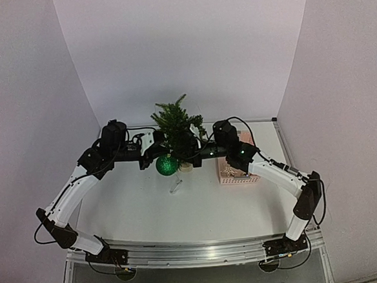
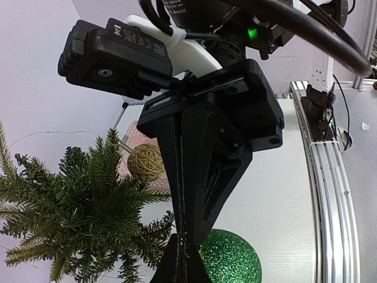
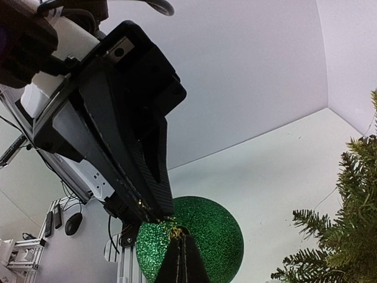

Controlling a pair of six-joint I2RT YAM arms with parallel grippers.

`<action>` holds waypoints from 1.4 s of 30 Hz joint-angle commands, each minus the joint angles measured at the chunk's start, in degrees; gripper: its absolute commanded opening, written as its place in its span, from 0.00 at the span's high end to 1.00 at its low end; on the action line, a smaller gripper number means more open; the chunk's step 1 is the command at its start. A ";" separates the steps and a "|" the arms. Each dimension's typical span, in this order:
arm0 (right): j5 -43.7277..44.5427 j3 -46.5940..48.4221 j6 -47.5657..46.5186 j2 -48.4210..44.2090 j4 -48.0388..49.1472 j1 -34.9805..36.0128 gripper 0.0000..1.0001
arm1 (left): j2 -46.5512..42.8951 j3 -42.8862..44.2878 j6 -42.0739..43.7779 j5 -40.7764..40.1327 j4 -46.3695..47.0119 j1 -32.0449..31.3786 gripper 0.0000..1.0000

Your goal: Decorate the small christmas tree

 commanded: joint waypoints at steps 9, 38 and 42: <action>6.63 -5.91 3.81 -6.04 0.38 0.29 1.00 | -1.12 -4.00 -2.50 -1.03 1.89 0.01 1.00; 15.12 -9.05 6.22 -7.75 -1.08 1.31 1.00 | -0.48 -7.83 2.56 -3.46 8.70 0.70 1.00; 15.60 -7.93 4.08 -7.70 -1.07 1.31 0.94 | 0.41 -4.81 3.63 -2.61 7.12 0.73 1.00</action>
